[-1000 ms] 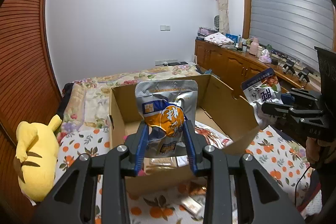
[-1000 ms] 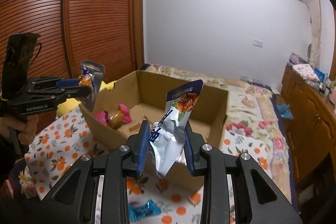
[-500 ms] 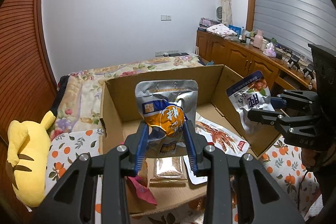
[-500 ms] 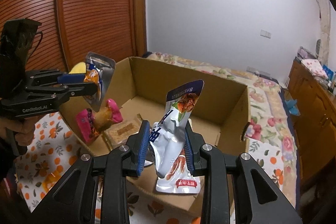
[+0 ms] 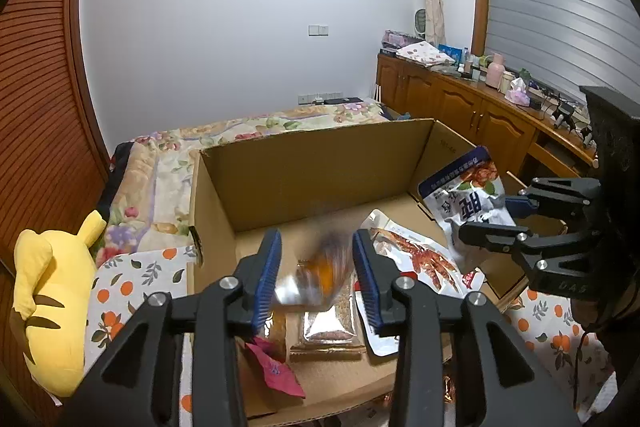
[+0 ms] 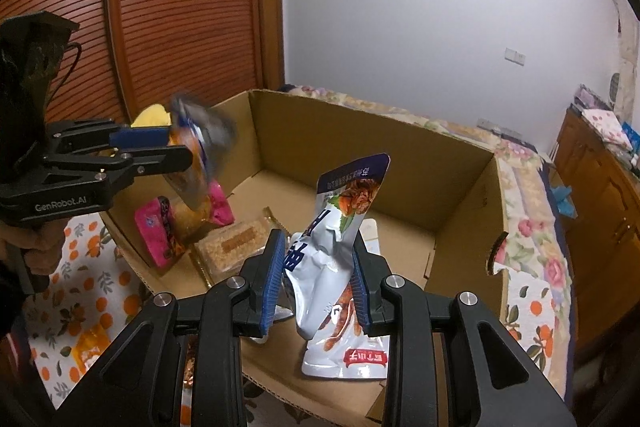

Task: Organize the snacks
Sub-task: 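Open both tools to drop both pouches into the box, then move both open tools back to the snacks left beside the box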

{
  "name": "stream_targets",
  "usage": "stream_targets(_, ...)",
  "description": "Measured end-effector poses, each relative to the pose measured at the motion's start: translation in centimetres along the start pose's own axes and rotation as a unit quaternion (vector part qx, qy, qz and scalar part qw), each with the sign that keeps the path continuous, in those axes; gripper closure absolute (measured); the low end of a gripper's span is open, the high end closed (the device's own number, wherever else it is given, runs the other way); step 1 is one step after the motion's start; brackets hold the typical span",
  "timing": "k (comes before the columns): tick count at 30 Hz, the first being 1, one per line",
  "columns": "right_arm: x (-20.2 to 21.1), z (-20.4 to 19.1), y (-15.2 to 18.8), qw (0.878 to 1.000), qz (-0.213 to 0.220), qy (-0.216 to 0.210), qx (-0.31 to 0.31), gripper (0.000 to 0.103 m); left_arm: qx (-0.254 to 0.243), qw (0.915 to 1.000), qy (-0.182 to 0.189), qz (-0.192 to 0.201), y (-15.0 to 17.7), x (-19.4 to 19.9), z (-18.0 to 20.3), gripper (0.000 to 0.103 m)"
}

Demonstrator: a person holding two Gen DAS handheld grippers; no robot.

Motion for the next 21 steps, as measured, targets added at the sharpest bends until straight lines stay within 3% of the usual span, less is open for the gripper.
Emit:
stream_targets(11, 0.4, 0.3, 0.2, 1.000, 0.004, 0.000, -0.016, 0.067, 0.000, 1.0000, -0.002, 0.001, 0.6, 0.9, 0.3, 0.058)
stream_targets(21, 5.0, -1.6, 0.6, 0.999, 0.030, 0.009, -0.009, 0.061, -0.006, 0.9998, 0.000, 0.020, 1.2, 5.1, 1.6, 0.050)
Point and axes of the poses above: each gripper's, at about its wrist camera, not at the fingertips, and x roughly against the way its jaws point, z to its right, y to its underside, the point moved 4 cm from there along -x, roughly the way its jaws point, and after that the axes turned 6 degrees about -x, right-handed, at the moved point
